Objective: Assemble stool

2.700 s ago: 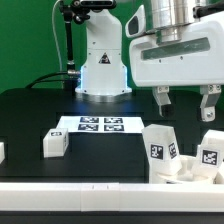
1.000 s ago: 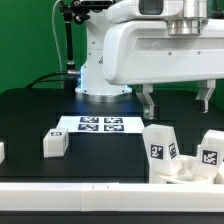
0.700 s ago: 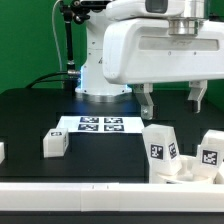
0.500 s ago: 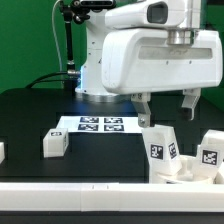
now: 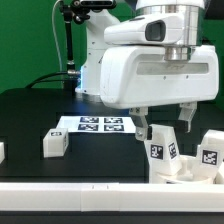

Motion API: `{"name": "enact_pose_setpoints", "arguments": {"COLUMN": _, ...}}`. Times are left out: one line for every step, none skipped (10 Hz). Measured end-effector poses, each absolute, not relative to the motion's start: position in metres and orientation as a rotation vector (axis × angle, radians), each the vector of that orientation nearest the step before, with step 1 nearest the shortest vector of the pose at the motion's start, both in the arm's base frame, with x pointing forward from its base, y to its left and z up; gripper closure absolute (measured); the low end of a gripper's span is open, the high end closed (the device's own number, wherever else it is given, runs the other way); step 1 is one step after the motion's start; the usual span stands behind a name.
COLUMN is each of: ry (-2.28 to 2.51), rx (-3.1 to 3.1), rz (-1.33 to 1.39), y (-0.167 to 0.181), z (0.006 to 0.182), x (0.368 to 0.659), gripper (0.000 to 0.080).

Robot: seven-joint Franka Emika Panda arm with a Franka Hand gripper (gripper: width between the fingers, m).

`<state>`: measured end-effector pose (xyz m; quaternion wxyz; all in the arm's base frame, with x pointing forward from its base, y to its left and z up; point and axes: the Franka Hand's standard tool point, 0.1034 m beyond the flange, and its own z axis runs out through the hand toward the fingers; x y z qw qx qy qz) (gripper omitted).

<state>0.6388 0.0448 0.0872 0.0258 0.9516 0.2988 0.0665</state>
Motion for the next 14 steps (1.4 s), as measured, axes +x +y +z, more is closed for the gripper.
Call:
{"name": "enact_pose_setpoints", "arguments": {"ry": 0.923, "rx": 2.941, "rz": 0.205, "y": 0.0450, "z": 0.0870, "x": 0.6389, "gripper": 0.0150}}
{"name": "enact_pose_setpoints", "arguments": {"ry": 0.920, "rx": 2.943, "rz": 0.205, "y": 0.0450, "z": 0.0870, "x": 0.6389, "gripper": 0.0150}}
{"name": "enact_pose_setpoints", "arguments": {"ry": 0.918, "rx": 2.943, "rz": 0.204, "y": 0.0449, "z": 0.0865, "x": 0.6387, "gripper": 0.0391}}
{"name": "enact_pose_setpoints", "arguments": {"ry": 0.918, "rx": 2.943, "rz": 0.203, "y": 0.0448, "z": 0.0861, "x": 0.6385, "gripper": 0.0391}}
{"name": "enact_pose_setpoints", "arguments": {"ry": 0.918, "rx": 2.943, "rz": 0.205, "y": 0.0449, "z": 0.0865, "x": 0.6388, "gripper": 0.0460}}
{"name": "enact_pose_setpoints", "arguments": {"ry": 0.918, "rx": 2.943, "rz": 0.205, "y": 0.0452, "z": 0.0865, "x": 0.6389, "gripper": 0.0460}}
{"name": "enact_pose_setpoints", "arguments": {"ry": 0.891, "rx": 2.953, "rz": 0.206, "y": 0.0450, "z": 0.0865, "x": 0.6389, "gripper": 0.0460}}
{"name": "enact_pose_setpoints", "arguments": {"ry": 0.863, "rx": 2.962, "rz": 0.207, "y": 0.0448, "z": 0.0865, "x": 0.6389, "gripper": 0.0460}}
{"name": "enact_pose_setpoints", "arguments": {"ry": 0.793, "rx": 2.985, "rz": 0.209, "y": 0.0448, "z": 0.0865, "x": 0.6389, "gripper": 0.0460}}
{"name": "enact_pose_setpoints", "arguments": {"ry": 0.671, "rx": 3.021, "rz": 0.212, "y": 0.0447, "z": 0.0864, "x": 0.6388, "gripper": 0.0460}}
{"name": "enact_pose_setpoints", "arguments": {"ry": 0.560, "rx": 3.048, "rz": 0.215, "y": 0.0447, "z": 0.0865, "x": 0.6388, "gripper": 0.0460}}
{"name": "enact_pose_setpoints", "arguments": {"ry": 0.443, "rx": 3.073, "rz": 0.217, "y": 0.0446, "z": 0.0865, "x": 0.6389, "gripper": 0.0460}}
{"name": "enact_pose_setpoints", "arguments": {"ry": 0.347, "rx": 3.090, "rz": 0.219, "y": 0.0446, "z": 0.0864, "x": 0.6388, "gripper": 0.0460}}
{"name": "enact_pose_setpoints", "arguments": {"ry": 0.234, "rx": 3.107, "rz": 0.219, "y": 0.0448, "z": 0.0858, "x": 0.6382, "gripper": 0.0460}}
